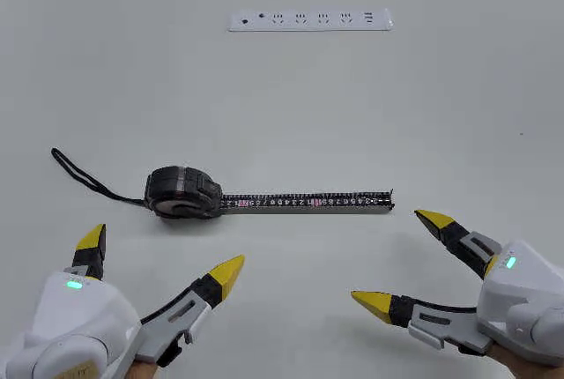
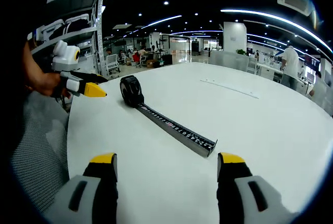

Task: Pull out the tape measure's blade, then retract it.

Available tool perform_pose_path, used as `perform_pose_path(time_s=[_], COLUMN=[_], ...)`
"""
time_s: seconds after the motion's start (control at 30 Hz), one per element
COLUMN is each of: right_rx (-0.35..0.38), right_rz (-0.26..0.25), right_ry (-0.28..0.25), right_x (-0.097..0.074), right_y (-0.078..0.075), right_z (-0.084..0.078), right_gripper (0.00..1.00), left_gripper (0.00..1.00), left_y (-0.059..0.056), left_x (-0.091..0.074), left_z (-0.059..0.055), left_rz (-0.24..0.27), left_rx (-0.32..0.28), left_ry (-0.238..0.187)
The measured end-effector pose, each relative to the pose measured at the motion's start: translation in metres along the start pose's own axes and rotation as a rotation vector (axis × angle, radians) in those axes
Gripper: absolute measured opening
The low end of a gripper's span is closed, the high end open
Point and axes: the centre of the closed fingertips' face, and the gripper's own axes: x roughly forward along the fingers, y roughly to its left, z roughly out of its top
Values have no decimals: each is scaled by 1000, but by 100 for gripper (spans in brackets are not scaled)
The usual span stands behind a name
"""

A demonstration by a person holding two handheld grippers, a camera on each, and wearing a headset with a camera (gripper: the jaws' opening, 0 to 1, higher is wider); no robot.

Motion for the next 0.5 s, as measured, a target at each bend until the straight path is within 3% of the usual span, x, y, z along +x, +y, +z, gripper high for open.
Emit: perform_pose_path(time_s=[0.5], right_rx=[-45], right_rz=[62], right_ry=[27], right_x=[8], right_y=[-17], right_z=[-6], right_gripper=[63], left_gripper=[99], left_y=[-2], left_x=[21], left_z=[3], left_rz=[23], left_rx=[3], left_ry=[16])
